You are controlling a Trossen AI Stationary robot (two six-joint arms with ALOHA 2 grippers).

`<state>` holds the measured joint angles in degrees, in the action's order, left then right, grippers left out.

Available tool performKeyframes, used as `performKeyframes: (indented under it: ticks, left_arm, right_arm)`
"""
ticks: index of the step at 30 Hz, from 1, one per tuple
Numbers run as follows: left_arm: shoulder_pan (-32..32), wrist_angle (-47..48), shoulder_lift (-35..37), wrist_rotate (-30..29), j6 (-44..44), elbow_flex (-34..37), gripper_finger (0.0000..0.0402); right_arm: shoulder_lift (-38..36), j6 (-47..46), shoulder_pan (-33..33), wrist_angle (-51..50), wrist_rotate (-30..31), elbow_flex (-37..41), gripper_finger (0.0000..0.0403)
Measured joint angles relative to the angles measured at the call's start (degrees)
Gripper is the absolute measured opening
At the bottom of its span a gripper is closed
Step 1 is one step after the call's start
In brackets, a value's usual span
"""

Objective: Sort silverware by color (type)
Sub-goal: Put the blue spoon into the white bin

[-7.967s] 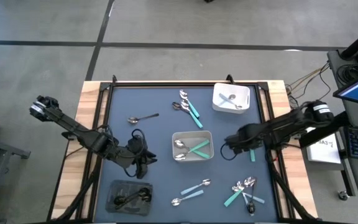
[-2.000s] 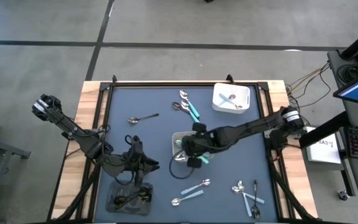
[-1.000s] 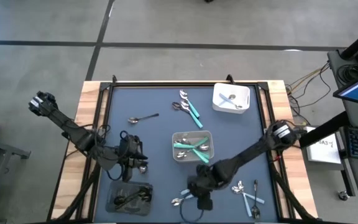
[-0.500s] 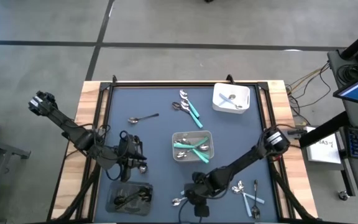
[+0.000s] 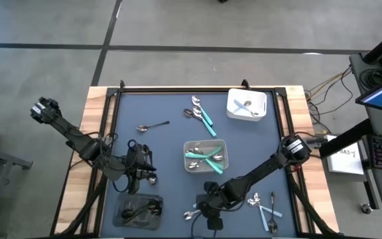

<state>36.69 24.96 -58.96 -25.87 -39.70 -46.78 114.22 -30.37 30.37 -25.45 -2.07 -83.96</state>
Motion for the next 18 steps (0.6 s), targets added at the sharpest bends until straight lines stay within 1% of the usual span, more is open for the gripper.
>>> performKeyframes:
  ticks: [4,10,12,18]
  left_arm:
    - [0.0,0.01,0.0,0.0,0.19,0.0,0.0077]
    - [0.0,0.03,0.0,0.0,0.22,0.0,0.0077]
    - [0.0,0.04,0.0,0.0,0.41,0.0,0.0077]
    - [0.0,0.69,0.0,-0.02,0.66,0.02,0.0077]
  right_arm:
    - [1.1,0.63,0.0,-0.07,2.2,0.0,0.0111]
    - [2.27,2.38,0.0,-0.16,2.37,0.0,0.0109]
    - [2.71,1.65,0.0,-0.21,2.34,-0.05,0.0106]
    - [4.34,0.53,0.0,-0.6,2.43,-0.26,0.0079]
